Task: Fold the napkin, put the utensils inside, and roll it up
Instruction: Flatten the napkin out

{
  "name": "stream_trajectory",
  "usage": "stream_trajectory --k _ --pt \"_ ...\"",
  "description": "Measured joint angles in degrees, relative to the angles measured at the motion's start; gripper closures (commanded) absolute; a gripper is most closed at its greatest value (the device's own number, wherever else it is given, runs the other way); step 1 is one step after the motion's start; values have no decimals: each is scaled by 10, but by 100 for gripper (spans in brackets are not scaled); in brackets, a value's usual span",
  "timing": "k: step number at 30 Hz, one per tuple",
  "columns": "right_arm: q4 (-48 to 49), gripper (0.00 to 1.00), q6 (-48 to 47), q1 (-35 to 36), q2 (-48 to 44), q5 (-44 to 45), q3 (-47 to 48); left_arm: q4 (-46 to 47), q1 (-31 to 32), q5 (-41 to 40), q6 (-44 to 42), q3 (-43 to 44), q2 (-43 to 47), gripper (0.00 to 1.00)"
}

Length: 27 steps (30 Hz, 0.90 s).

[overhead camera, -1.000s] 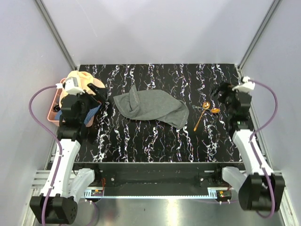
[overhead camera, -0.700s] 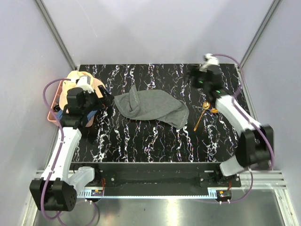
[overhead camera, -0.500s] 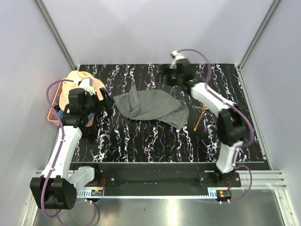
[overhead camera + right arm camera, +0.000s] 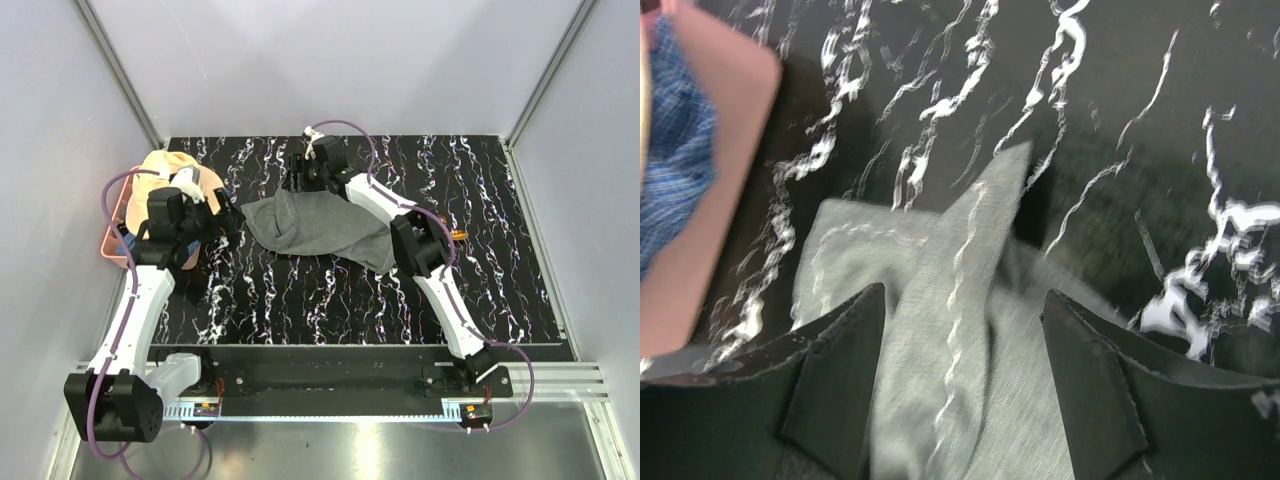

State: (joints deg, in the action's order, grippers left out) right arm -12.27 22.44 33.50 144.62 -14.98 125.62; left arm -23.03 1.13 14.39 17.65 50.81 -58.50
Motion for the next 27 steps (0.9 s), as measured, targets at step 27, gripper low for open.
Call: stream_trajectory --k 27 --pt "-26 68 -4 3 148 -45 175 -3 0 16 1 0 -17 1"
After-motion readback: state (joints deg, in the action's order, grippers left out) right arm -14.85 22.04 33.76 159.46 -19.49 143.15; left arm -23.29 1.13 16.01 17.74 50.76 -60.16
